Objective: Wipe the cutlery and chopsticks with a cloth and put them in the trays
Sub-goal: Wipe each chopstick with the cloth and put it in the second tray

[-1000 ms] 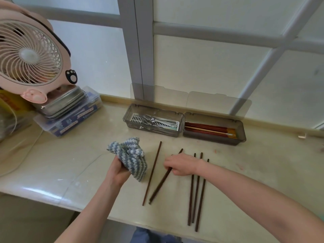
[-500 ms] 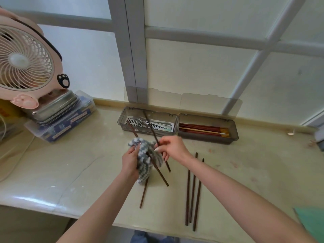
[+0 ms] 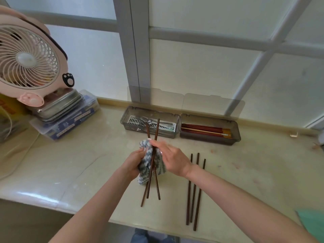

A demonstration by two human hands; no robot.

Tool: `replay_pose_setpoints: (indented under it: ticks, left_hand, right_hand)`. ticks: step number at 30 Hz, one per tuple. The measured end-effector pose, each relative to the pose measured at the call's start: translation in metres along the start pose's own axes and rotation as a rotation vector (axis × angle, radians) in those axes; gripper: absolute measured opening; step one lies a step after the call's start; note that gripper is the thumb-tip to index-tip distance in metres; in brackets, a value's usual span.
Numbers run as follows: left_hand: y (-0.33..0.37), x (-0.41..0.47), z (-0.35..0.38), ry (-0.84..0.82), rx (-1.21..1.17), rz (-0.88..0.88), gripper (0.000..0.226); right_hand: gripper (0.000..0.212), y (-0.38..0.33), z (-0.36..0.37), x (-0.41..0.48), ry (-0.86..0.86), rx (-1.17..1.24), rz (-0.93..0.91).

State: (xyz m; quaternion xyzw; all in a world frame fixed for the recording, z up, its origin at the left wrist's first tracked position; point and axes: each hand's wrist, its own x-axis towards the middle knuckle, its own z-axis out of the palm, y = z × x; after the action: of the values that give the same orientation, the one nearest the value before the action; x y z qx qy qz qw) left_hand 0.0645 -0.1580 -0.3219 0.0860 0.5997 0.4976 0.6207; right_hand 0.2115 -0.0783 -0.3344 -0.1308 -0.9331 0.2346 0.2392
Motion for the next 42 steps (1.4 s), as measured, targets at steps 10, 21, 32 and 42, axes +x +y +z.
replay_pose_setpoints:
  ticks: [10,21,32,42]
  left_hand:
    - [0.0,-0.016,-0.011,0.043,0.315,0.058,0.011]
    - [0.002,-0.02,-0.012,-0.069,0.84,-0.031,0.031]
    - [0.014,-0.01,0.004,-0.087,0.527,0.152,0.022]
    - [0.01,-0.009,0.011,-0.029,0.521,0.142,0.025]
  right_hand:
    - [0.06,-0.008,0.003,0.021,0.209,0.415,0.471]
    - [0.018,0.014,-0.011,0.05,0.054,0.788,0.914]
    - [0.007,0.003,-0.021,0.058,-0.167,0.567,0.855]
    - [0.007,0.007,-0.021,0.055,-0.113,0.487,0.931]
